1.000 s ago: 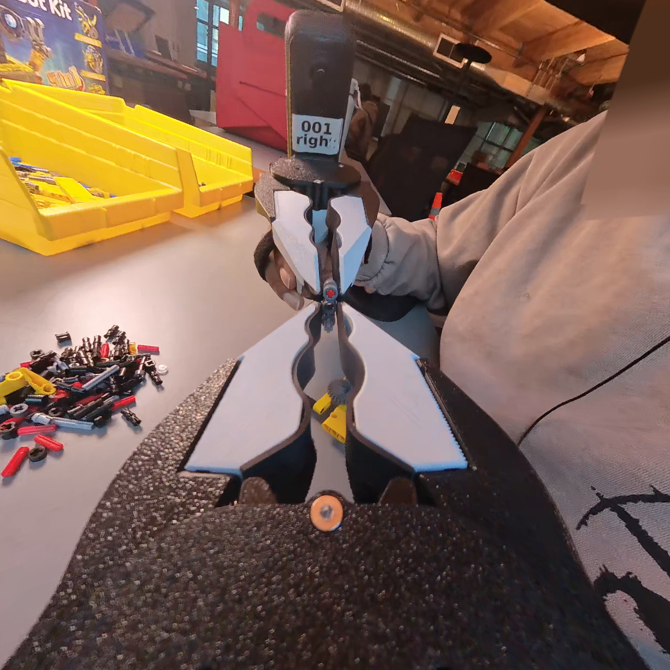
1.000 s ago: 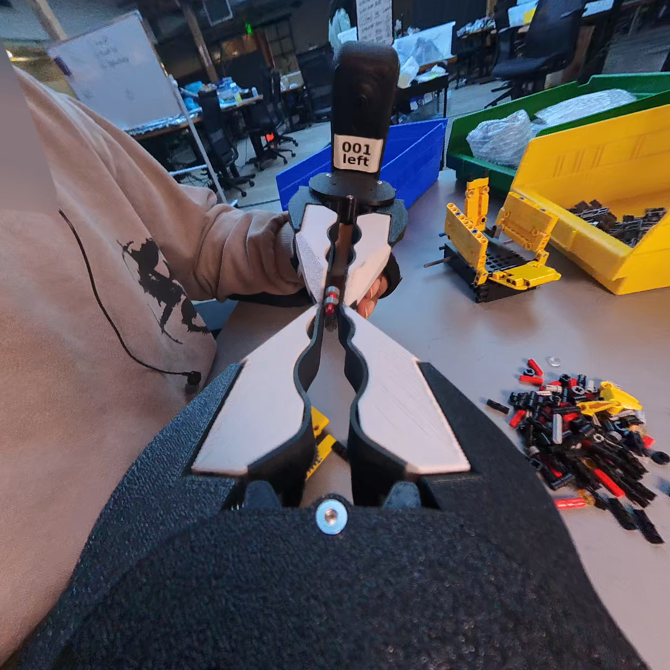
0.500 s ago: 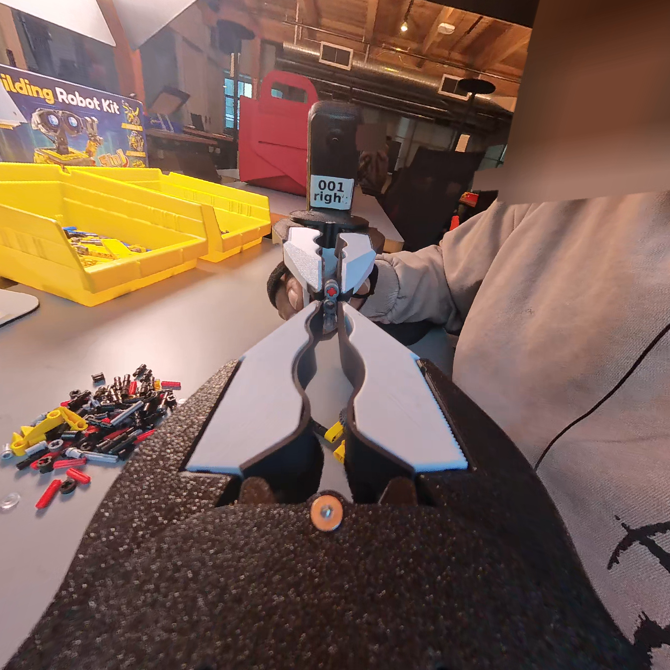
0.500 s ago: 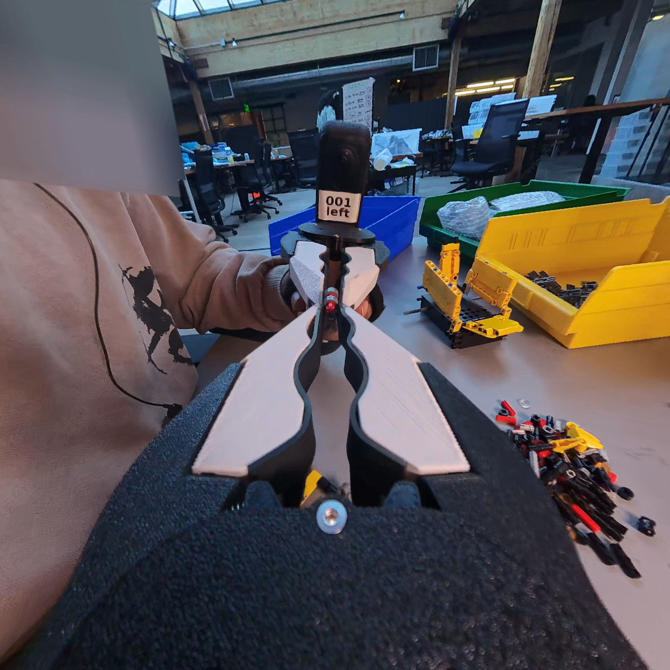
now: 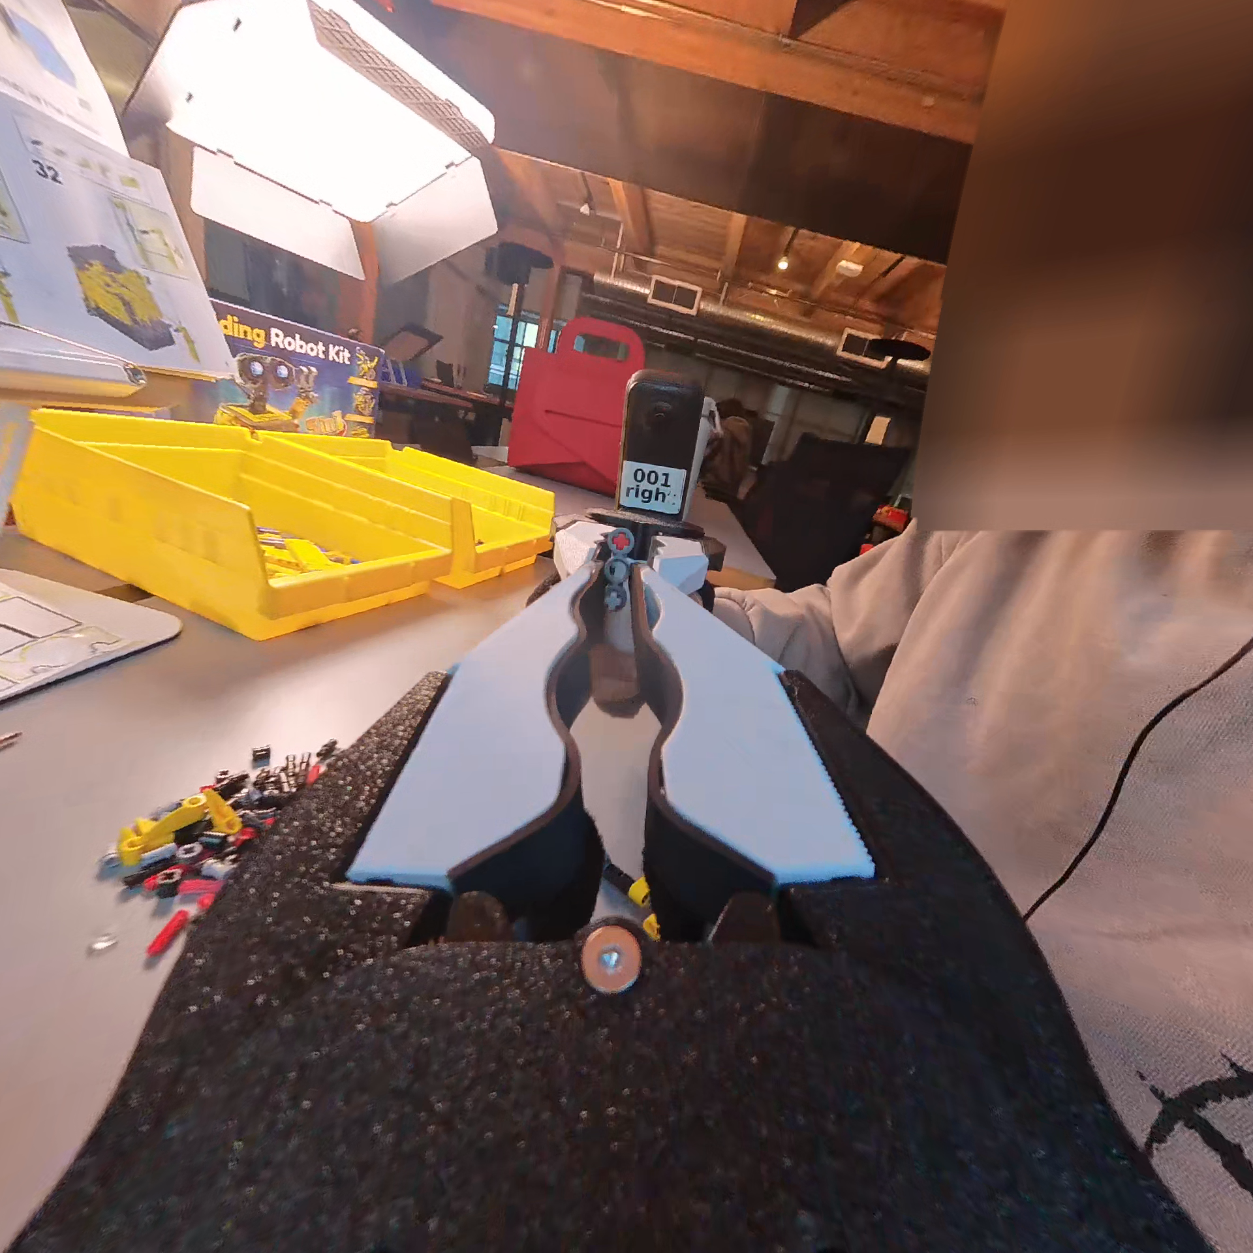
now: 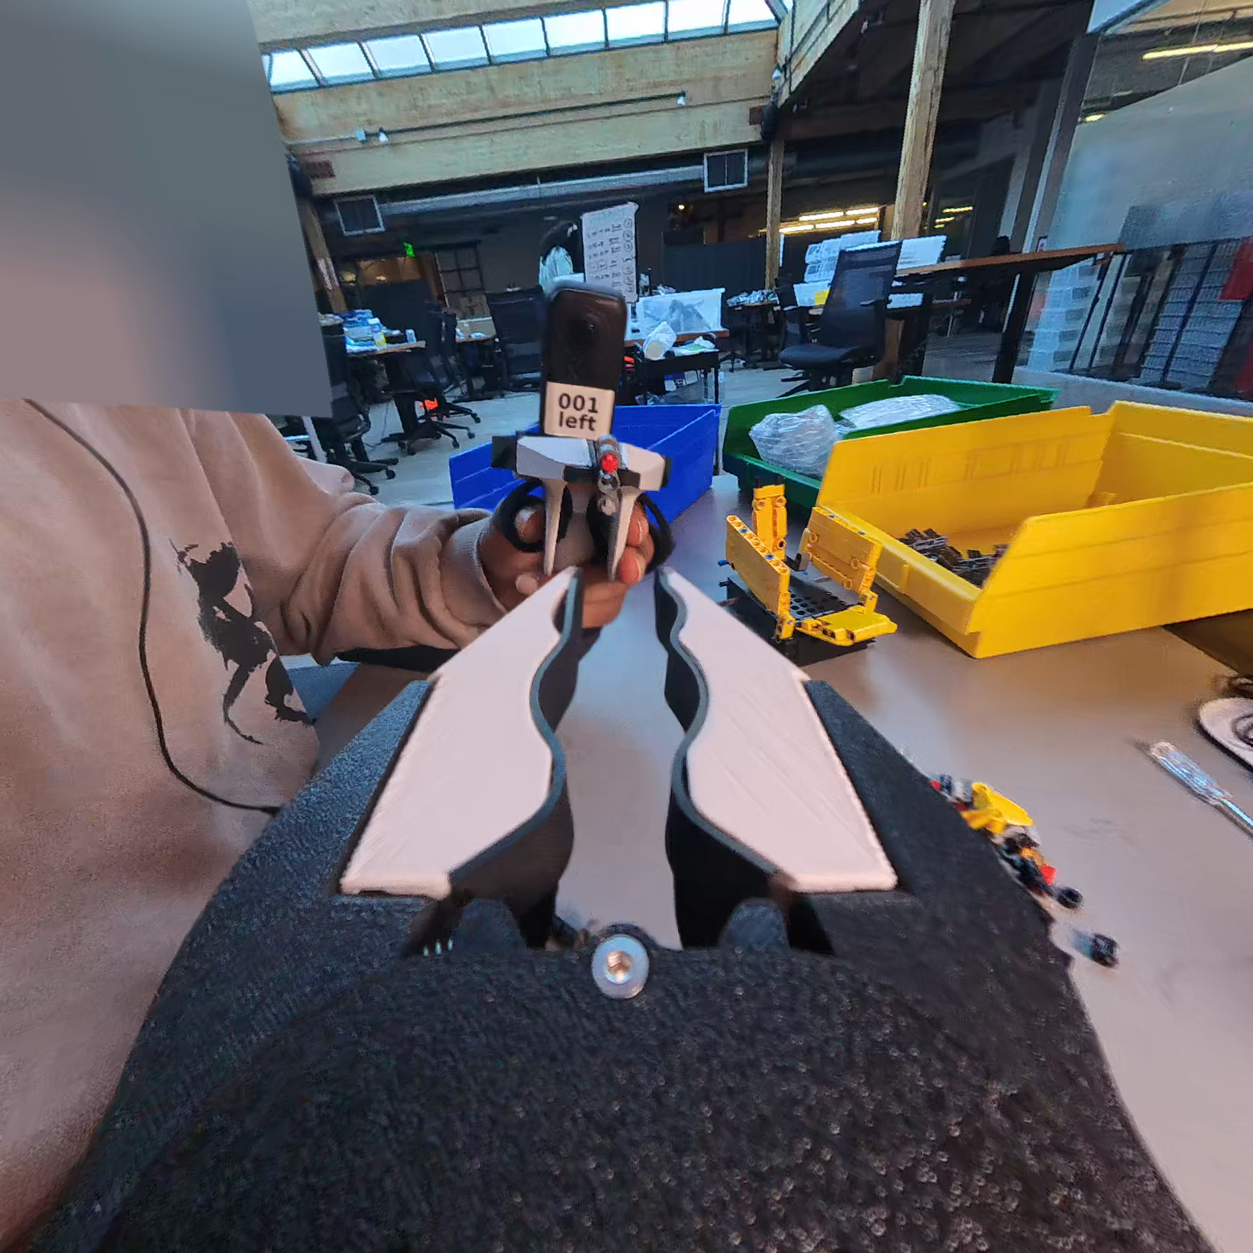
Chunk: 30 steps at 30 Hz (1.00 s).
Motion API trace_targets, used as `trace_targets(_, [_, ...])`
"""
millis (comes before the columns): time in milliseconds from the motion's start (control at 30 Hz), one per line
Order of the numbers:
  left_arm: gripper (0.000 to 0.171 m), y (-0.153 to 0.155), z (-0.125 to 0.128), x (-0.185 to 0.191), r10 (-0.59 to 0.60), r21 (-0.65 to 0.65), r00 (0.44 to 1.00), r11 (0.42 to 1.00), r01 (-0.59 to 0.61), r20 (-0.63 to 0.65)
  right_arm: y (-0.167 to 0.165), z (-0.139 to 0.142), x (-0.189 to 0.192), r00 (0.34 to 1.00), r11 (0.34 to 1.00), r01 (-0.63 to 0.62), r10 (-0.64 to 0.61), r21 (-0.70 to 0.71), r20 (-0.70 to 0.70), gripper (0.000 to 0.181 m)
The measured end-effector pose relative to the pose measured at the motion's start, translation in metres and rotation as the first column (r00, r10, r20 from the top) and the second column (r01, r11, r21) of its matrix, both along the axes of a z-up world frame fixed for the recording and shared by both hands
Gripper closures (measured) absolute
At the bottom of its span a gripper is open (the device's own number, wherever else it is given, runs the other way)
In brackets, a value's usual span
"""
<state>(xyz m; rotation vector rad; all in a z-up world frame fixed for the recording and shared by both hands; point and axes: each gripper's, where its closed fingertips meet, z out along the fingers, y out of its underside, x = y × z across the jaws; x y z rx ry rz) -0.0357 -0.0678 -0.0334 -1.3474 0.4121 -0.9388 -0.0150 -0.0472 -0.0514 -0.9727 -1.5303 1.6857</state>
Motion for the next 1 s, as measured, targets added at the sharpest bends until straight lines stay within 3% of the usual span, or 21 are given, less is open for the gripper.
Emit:
trace_targets(333, [0.166,-0.003,-0.012,0.031,-0.112,-0.029,0.993,0.993,0.113,0.029,-0.022,0.006,0.001,0.998,0.998,-0.069,0.069,0.0,-0.014,0.175])
trace_targets(833, [0.165,-0.009,-0.047,0.04,-0.158,-0.128,0.95,0.984,0.127,-0.269,-0.028,-0.024,0.011,0.977,0.978,-0.167,0.147,0.124,0.154,0.175])
trace_targets(1000, [0.166,-0.01,-0.048,0.04,-0.161,-0.131,0.943,0.983,0.127,-0.29,-0.03,-0.025,0.01,0.98,0.976,-0.157,0.135,0.154,0.147,0.174])
